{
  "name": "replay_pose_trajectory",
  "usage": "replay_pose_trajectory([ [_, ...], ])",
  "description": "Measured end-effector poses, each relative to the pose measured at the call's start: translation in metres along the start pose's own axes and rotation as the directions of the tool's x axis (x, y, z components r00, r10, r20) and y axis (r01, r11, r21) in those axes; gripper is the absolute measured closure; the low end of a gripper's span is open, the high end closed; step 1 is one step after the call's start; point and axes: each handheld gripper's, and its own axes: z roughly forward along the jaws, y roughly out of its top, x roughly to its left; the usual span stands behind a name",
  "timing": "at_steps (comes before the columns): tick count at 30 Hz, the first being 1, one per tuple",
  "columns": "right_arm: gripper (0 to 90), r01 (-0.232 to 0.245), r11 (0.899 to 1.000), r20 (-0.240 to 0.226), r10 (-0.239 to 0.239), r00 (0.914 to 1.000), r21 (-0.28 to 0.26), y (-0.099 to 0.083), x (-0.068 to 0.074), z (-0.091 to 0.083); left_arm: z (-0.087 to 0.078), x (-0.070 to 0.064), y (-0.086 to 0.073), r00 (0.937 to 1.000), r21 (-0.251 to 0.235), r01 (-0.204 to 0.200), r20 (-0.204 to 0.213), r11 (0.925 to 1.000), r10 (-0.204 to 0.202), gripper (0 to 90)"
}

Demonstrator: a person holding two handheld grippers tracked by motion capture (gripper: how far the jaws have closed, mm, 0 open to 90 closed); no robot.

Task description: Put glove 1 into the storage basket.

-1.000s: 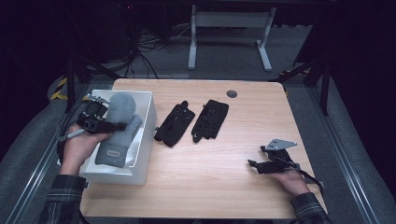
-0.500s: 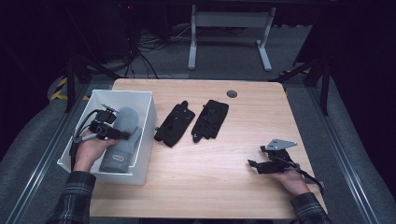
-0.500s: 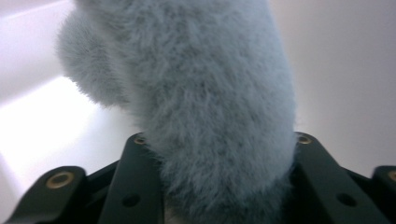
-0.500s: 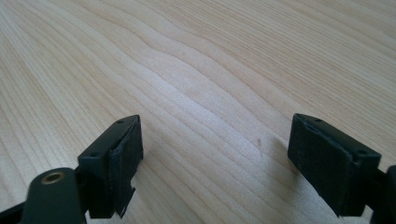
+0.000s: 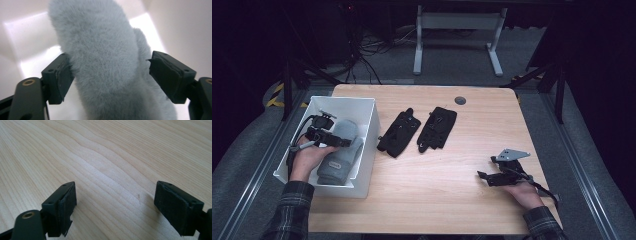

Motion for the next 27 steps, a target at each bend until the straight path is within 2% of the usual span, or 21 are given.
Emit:
replay_pose_trajectory([
  [4,18.4,-0.002,1.000,-0.001,0.002,1.0000,0.001,0.000,0.000,0.000,-0.008,-0.002,-0.001,0.9999,-0.028,-0.007,-0.009,0.9996,0.007,18.5],
  [6,18.5,-0.002,1.000,-0.001,0.002,1.0000,0.001,0.000,0.000,0.000,-0.013,-0.003,0.000,1.0000,-0.044,-0.002,0.000,0.9990,0.002,18.3],
  [9,18.4,-0.002,1.000,-0.001,0.002,1.0000,0.001,0.000,0.000,0.000,-0.021,-0.007,0.003,0.9995,-0.049,-0.028,-0.018,0.9984,0.027,17.4],
  [12,18.5,-0.002,1.000,-0.001,0.002,1.0000,0.001,0.000,0.000,0.000,-0.031,-0.011,0.007,0.9993,-0.075,-0.037,-0.001,0.9965,0.037,17.1],
  [16,18.4,-0.002,1.000,-0.001,0.002,1.0000,0.001,0.000,0.000,0.000,-0.043,-0.018,0.013,0.9986,-0.107,-0.052,0.002,0.9929,0.052,16.8],
  [18,18.5,-0.002,1.000,-0.001,0.002,1.0000,0.001,0.000,0.000,0.000,-0.053,-0.027,0.018,0.9977,-0.141,-0.059,0.024,0.9883,0.063,16.8],
  [19,18.4,-0.002,1.000,-0.001,0.002,1.0000,0.001,0.000,0.000,0.000,-0.053,-0.027,0.018,0.9977,-0.141,-0.059,0.024,0.9883,0.063,16.6],
  [20,18.5,-0.002,1.000,-0.001,0.002,1.0000,0.001,0.000,0.000,0.000,-0.057,-0.034,0.022,0.9964,-0.145,-0.077,0.024,0.9864,0.081,16.4],
  [23,18.5,-0.002,1.000,-0.001,0.002,1.0000,0.001,0.000,0.000,0.000,-0.061,-0.040,0.025,0.9943,-0.165,-0.090,0.042,0.9822,0.098,16.4],
  [25,18.4,-0.001,1.000,-0.001,0.001,1.0000,0.001,0.000,0.000,0.000,-0.064,-0.050,0.029,0.9928,-0.181,-0.105,0.039,0.9779,0.113,16.4],
  [27,18.4,-0.002,1.000,-0.001,0.002,1.0000,0.001,0.000,0.000,0.000,-0.066,-0.060,0.033,0.9891,-0.187,-0.124,0.055,0.9745,0.136,16.3],
])
